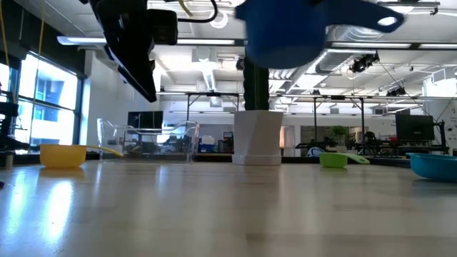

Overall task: Nest measuring cups in basket
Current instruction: Stack the large dark blue measuring cup on top of the red measuring cup

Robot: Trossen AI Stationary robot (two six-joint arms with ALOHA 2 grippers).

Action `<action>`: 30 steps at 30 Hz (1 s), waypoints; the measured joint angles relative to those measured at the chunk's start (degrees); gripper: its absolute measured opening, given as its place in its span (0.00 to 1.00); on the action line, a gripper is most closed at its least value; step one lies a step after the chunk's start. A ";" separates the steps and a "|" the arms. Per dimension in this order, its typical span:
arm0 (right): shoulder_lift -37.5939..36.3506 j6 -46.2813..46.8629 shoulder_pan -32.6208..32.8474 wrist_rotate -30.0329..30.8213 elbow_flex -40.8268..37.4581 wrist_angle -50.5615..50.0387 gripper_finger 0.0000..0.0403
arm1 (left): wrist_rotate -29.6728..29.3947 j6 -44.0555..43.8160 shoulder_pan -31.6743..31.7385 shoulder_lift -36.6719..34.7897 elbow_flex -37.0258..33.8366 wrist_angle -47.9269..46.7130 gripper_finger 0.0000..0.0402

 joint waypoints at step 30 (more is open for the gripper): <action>-0.07 -33.82 20.42 0.86 2.44 -22.89 0.00 | 0.06 -29.46 -10.40 -0.02 0.00 6.22 0.33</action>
